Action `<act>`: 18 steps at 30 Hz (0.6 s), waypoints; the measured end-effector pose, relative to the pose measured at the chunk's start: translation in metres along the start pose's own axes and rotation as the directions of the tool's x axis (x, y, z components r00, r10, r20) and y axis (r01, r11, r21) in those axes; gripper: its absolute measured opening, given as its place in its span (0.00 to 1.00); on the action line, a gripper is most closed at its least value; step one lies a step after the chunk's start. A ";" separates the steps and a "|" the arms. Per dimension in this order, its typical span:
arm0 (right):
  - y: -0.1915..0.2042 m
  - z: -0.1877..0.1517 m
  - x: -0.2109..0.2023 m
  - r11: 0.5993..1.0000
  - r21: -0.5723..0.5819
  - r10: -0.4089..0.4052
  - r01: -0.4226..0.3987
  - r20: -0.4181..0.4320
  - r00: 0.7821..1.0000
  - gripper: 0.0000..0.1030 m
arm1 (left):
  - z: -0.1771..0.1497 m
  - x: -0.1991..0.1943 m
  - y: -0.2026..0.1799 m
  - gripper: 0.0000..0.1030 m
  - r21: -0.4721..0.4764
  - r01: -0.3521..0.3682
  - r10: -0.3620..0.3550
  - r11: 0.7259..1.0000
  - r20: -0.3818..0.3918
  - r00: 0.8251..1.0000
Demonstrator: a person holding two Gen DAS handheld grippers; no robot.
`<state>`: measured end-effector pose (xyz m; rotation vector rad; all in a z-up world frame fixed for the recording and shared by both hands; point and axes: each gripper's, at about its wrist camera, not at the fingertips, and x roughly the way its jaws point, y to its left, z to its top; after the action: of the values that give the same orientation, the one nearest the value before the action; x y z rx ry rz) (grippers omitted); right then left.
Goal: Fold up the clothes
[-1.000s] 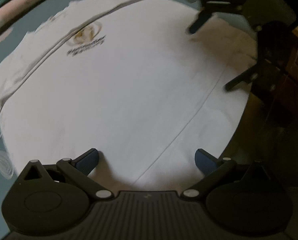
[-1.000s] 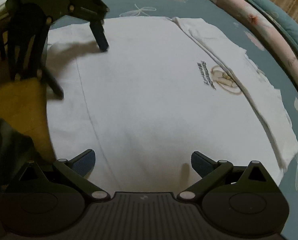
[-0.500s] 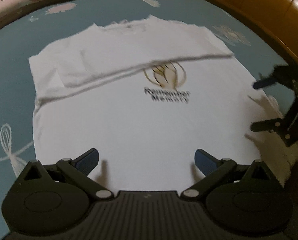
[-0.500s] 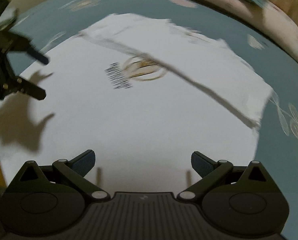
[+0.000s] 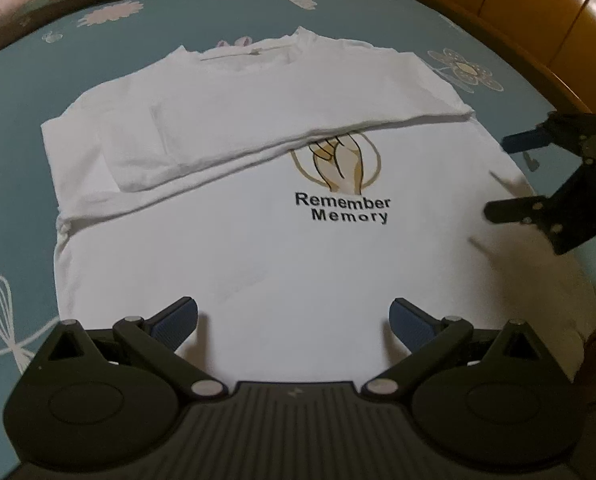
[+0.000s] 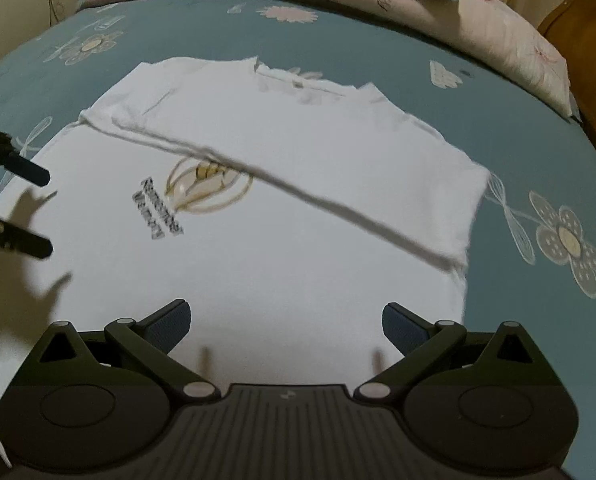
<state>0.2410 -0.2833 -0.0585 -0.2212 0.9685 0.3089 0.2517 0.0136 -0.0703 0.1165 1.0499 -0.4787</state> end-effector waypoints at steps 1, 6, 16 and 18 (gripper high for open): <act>0.003 0.004 0.004 1.000 0.002 0.007 -0.007 0.003 1.000 1.00 | 0.001 0.002 0.000 0.98 -0.012 0.004 -0.004 1.000 0.003 1.000; 0.020 0.016 0.019 0.999 0.017 0.038 -0.038 0.023 0.999 1.00 | 0.003 0.010 -0.003 0.98 -0.045 0.006 -0.004 0.999 0.030 1.000; 0.039 0.000 0.036 0.997 0.054 0.061 -0.060 -0.008 0.998 1.00 | -0.001 0.023 -0.011 0.99 -0.019 -0.013 0.014 1.000 0.044 0.999; 0.039 -0.002 0.035 0.997 0.054 0.057 -0.057 0.000 0.998 1.00 | -0.001 0.024 -0.013 0.99 -0.011 -0.024 0.024 1.000 0.045 0.999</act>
<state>0.2444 -0.2416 -0.0905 -0.1448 0.9846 0.3341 0.2547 -0.0057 -0.0896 0.1089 1.0059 -0.4524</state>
